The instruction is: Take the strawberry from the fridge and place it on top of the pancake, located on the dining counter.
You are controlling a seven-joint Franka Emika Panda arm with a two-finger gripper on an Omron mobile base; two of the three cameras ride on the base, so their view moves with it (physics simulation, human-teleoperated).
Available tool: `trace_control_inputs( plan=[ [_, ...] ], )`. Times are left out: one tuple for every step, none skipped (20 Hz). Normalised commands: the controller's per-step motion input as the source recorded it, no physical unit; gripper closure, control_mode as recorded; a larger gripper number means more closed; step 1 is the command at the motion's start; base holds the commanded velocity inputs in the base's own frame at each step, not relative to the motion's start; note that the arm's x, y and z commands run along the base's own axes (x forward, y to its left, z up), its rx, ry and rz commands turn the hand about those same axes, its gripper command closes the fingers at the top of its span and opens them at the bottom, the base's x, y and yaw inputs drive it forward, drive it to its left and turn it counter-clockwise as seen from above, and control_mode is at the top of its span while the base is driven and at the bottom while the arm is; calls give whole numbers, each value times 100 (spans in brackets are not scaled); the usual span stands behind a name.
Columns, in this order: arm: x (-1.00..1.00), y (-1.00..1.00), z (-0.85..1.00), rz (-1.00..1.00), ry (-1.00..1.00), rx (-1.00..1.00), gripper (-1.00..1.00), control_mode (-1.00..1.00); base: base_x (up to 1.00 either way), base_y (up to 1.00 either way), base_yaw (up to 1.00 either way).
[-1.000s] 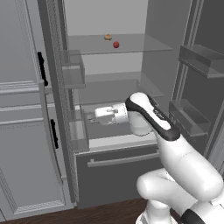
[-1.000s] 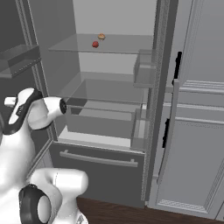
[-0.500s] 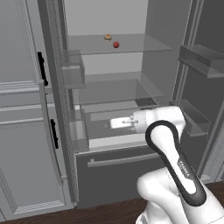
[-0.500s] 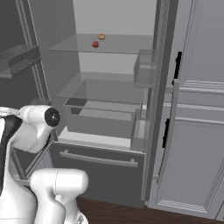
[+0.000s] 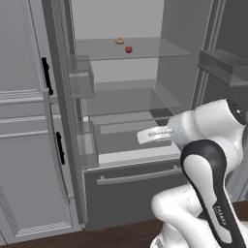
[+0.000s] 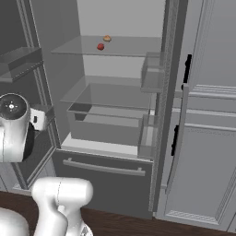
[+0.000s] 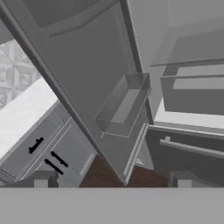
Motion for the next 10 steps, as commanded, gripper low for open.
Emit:
trace_control_inputs(
  plan=[
    [-49, -34, 0, -27, 0, -31, -100, -100, 0, 0, 0],
    [-54, -32, 0, -28, 0, -28, -100, -100, 0, 0, 0],
    [-51, -37, 0, -28, 0, -27, -100, -100, 0, 0, 0],
    [-49, -39, 0, -28, 0, -27, -100, -100, 0, 0, 0],
    [-46, -49, 0, -28, 0, -26, -100, -100, 0, 0, 0],
    [-41, -57, 0, -28, 0, -25, -100, -100, 0, 0, 0],
    [-33, -69, 0, -30, 0, -23, -100, -100, 0, 0, 0],
    [-30, -69, 0, -30, 1, -22, -100, -100, 0, 0, 0],
    [-24, -69, 0, -31, 1, -21, -100, -100, 0, 0, 0],
    [-24, -65, 0, -30, 1, -15, -100, -100, 0, 0, 0]
  ],
)
